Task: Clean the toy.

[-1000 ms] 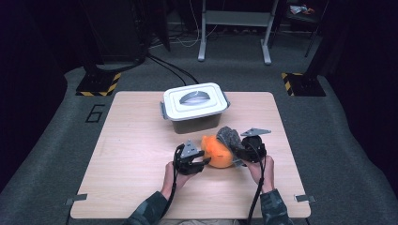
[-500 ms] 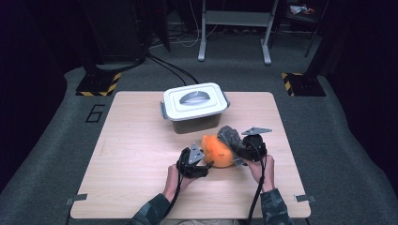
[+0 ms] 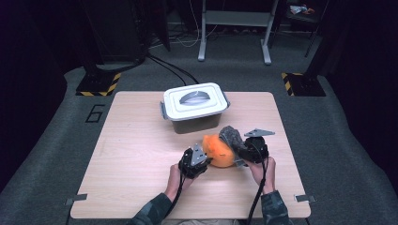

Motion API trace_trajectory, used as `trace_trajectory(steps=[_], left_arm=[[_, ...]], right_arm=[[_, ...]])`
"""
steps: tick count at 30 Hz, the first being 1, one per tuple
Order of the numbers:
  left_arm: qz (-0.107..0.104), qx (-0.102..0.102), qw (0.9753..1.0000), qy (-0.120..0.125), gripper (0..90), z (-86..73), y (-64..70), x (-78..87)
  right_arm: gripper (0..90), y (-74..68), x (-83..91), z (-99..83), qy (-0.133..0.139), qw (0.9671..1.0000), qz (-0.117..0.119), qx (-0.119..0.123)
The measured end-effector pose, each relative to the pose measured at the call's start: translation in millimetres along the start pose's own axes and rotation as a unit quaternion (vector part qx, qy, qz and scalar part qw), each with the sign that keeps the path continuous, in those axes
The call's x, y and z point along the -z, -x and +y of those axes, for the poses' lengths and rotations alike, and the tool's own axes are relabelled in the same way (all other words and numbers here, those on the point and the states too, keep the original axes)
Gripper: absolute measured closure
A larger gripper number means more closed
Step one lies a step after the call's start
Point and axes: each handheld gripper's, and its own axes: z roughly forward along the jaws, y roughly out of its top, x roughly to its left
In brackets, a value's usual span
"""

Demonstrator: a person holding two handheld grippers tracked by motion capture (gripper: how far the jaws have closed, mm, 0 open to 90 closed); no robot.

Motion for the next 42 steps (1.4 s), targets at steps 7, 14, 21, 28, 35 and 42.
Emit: trace_trajectory(steps=[7,14,21,28,35,42], left_arm=[[-0.005,0.003,1.0000,-0.001,81.6,2.4,2.2,3.5],[-0.018,0.038,0.9991,0.001,82.2,9.2,-0.4,8.5],[-0.035,0.051,0.9981,0.006,82.1,17.0,1.5,16.6],[-0.036,0.053,0.9980,-0.005,81.2,12.7,-1.2,11.2],[-0.017,0.018,0.9996,-0.014,57.7,13.0,-2.6,11.4],[-0.014,-0.027,0.9995,-0.005,69.4,13.7,0.7,6.9]], right_arm=[[72.0,-2.4,8.3,-0.9,0.013,0.9999,-0.007,0.002],[72.0,-13.5,19.8,0.4,0.030,0.9994,-0.006,0.016],[72.1,-40.5,30.6,11.3,0.044,0.9976,0.026,0.047],[72.3,-43.9,7.4,11.3,0.024,0.9977,0.027,0.056],[72.6,-39.3,-0.5,10.3,0.017,0.9976,0.042,0.053],[72.6,-37.4,-2.7,11.2,0.017,0.9980,0.037,0.049]])
